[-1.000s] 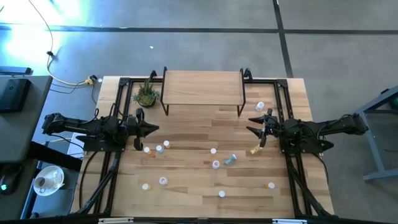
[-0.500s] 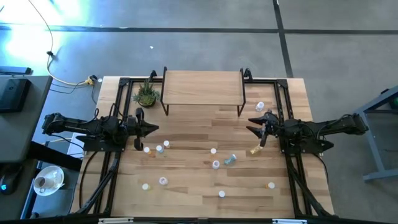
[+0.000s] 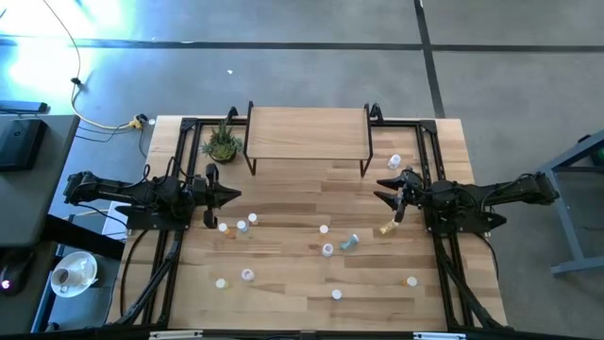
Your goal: Pick and place medicine bottles onto shelf by color
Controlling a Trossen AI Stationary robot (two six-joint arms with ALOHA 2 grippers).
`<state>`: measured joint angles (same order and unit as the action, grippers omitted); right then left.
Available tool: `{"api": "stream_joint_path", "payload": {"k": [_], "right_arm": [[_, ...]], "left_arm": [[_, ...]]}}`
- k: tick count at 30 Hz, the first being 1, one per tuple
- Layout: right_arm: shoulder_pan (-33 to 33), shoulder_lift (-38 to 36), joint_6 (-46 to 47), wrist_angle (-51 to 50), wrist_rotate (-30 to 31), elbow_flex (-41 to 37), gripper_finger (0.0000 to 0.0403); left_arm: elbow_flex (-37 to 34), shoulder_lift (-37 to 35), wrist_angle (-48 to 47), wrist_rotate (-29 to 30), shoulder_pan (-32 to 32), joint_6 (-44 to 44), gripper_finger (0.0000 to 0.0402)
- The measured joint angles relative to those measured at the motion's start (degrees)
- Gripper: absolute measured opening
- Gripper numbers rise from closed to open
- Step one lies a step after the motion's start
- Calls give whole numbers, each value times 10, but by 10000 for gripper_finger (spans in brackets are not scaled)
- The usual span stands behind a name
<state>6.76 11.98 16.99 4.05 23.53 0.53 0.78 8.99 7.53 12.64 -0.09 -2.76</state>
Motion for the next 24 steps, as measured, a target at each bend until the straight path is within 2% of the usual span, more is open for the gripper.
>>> {"api": "stream_joint_path", "payload": {"k": [5, 10, 16, 20, 24], "right_arm": [[0, 0, 54, 10, 0, 0, 193], [0, 0, 47, 16, 0, 1, 193], [0, 0, -15, 71, 7, 5, 193], [0, 0, -41, 109, 39, 6, 193], [0, 0, -72, 146, 29, 7, 193]], "left_arm": [[0, 0, 0, 0, 0, -3, 1], [0, 0, 0, 0, 0, -16, 1], [0, 0, 0, 0, 0, -16, 1], [0, 0, -5, 0, 0, -16, 1], [0, 0, -7, 0, 0, -16, 1]]}}
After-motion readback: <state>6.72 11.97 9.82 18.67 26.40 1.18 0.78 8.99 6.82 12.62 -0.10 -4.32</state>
